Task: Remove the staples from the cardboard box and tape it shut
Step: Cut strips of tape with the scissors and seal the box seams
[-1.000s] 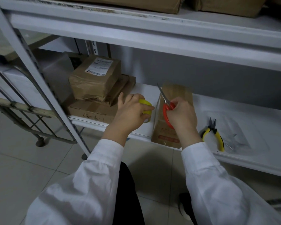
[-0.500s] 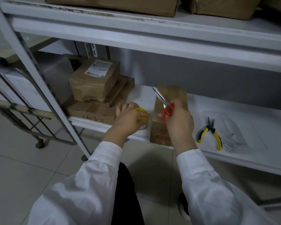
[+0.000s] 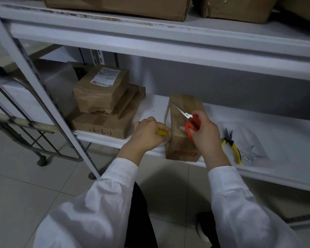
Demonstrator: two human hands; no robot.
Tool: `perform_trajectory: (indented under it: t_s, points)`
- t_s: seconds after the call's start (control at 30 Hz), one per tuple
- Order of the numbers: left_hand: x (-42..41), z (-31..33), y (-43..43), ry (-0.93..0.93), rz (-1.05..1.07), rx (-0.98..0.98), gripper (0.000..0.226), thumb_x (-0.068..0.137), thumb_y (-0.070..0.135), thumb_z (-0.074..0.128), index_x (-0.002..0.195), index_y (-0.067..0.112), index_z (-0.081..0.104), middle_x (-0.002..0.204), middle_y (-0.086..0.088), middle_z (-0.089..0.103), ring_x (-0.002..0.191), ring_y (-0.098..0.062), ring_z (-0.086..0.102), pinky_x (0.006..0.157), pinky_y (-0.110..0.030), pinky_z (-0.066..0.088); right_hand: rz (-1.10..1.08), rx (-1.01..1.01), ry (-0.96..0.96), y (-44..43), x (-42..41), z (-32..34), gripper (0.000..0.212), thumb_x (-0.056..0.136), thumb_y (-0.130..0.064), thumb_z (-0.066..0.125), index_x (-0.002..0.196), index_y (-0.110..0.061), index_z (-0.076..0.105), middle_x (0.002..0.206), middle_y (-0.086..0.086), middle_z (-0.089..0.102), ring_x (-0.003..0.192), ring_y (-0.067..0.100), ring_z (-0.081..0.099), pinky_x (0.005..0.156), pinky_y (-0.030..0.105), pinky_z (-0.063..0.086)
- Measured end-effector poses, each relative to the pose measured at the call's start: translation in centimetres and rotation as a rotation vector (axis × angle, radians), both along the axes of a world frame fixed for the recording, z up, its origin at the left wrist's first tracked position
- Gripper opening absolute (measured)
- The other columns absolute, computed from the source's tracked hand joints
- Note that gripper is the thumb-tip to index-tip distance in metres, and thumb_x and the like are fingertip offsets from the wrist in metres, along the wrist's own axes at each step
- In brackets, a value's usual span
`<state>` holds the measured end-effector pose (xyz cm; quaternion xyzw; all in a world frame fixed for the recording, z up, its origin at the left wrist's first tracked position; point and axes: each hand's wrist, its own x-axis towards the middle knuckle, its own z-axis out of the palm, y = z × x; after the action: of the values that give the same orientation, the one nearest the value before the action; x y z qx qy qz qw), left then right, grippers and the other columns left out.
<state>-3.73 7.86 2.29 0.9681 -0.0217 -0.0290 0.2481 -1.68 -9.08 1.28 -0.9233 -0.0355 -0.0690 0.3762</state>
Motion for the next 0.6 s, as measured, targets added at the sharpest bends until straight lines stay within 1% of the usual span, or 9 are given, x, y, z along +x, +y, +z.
perform_trajectory:
  t_s: [0.07,0.1,0.13,0.2,0.23,0.3,0.37,0.47,0.6]
  points:
    - [0.0,0.2,0.1,0.021,0.041,-0.115,0.023,0.081,0.030,0.067,0.102,0.040,0.064,0.102,-0.001,0.049,0.110,-0.024,0.049,0.091,-0.030,0.031,0.051,-0.011,0.038,-0.5,0.2,0.5,0.050,0.083,-0.035,0.070,0.126,-0.028,0.045,0.121,0.001,0.060,0.109,0.024,0.056,0.085,0.027,0.043]
    - [-0.1,0.2,0.1,0.037,0.058,-0.173,0.023,0.080,0.027,0.067,0.097,0.041,0.060,0.101,0.000,0.050,0.107,-0.025,0.050,0.087,-0.029,0.033,0.073,-0.008,0.064,-0.8,0.3,0.7,0.051,0.082,-0.035,0.070,0.126,-0.028,0.045,0.122,0.000,0.059,0.110,0.023,0.054,0.085,0.026,0.041]
    - [-0.1,0.2,0.0,0.056,0.069,-0.222,0.026,0.079,0.025,0.067,0.095,0.040,0.055,0.101,-0.001,0.051,0.104,-0.026,0.050,0.084,-0.030,0.036,0.094,0.003,0.086,-1.1,0.3,1.0,0.053,0.080,-0.036,0.072,0.126,-0.028,0.046,0.123,0.000,0.058,0.111,0.022,0.053,0.085,0.025,0.040]
    - [-0.3,0.0,-0.3,0.095,0.079,-0.270,0.030,0.079,0.024,0.065,0.101,0.038,0.049,0.102,-0.001,0.052,0.102,-0.028,0.050,0.084,-0.032,0.040,0.126,0.030,0.113,-1.6,0.5,1.2,0.055,0.077,-0.037,0.074,0.125,-0.028,0.046,0.126,0.000,0.056,0.114,0.022,0.052,0.087,0.026,0.040]
    - [-0.3,-0.2,-0.5,0.103,0.084,-0.263,0.032,0.081,0.026,0.063,0.107,0.037,0.050,0.106,-0.001,0.053,0.104,-0.027,0.050,0.089,-0.034,0.042,0.135,0.035,0.120,-1.7,0.4,1.3,0.056,0.077,-0.037,0.074,0.125,-0.029,0.046,0.127,0.000,0.056,0.115,0.022,0.051,0.087,0.026,0.040]
    - [-0.2,-0.6,-1.0,0.116,0.108,-0.238,0.032,0.085,0.033,0.057,0.117,0.036,0.054,0.113,0.000,0.051,0.112,-0.025,0.048,0.101,-0.040,0.038,0.145,0.041,0.125,-1.8,0.4,1.3,0.056,0.076,-0.038,0.075,0.124,-0.029,0.047,0.128,0.000,0.056,0.115,0.022,0.051,0.087,0.026,0.041]
    - [-0.2,-0.8,-1.3,0.144,0.158,-0.227,0.030,0.092,0.043,0.047,0.119,0.036,0.056,0.109,0.000,0.046,0.117,-0.025,0.046,0.107,-0.043,0.033,0.153,0.043,0.121,-1.9,0.4,1.4,0.055,0.076,-0.037,0.075,0.123,-0.029,0.047,0.127,-0.001,0.057,0.112,0.019,0.052,0.085,0.025,0.040]
    - [0.0,-1.2,-1.7,0.150,0.157,-0.079,0.034,0.097,0.044,0.035,0.123,0.034,0.054,0.115,-0.006,0.048,0.118,-0.028,0.044,0.107,-0.042,0.032,0.173,0.002,0.124,-1.8,0.4,1.4,0.055,0.078,-0.037,0.073,0.125,-0.029,0.045,0.126,-0.003,0.055,0.102,0.011,0.046,0.084,0.023,0.039]
    - [-0.2,-1.6,-2.6,0.019,0.161,0.102,0.034,0.097,0.040,0.033,0.121,0.030,0.055,0.113,-0.007,0.051,0.115,-0.028,0.044,0.100,-0.039,0.030,0.172,-0.029,0.139,-1.6,0.4,1.4,0.057,0.078,-0.039,0.071,0.126,-0.030,0.042,0.128,-0.002,0.054,0.106,0.014,0.049,0.085,0.023,0.039]
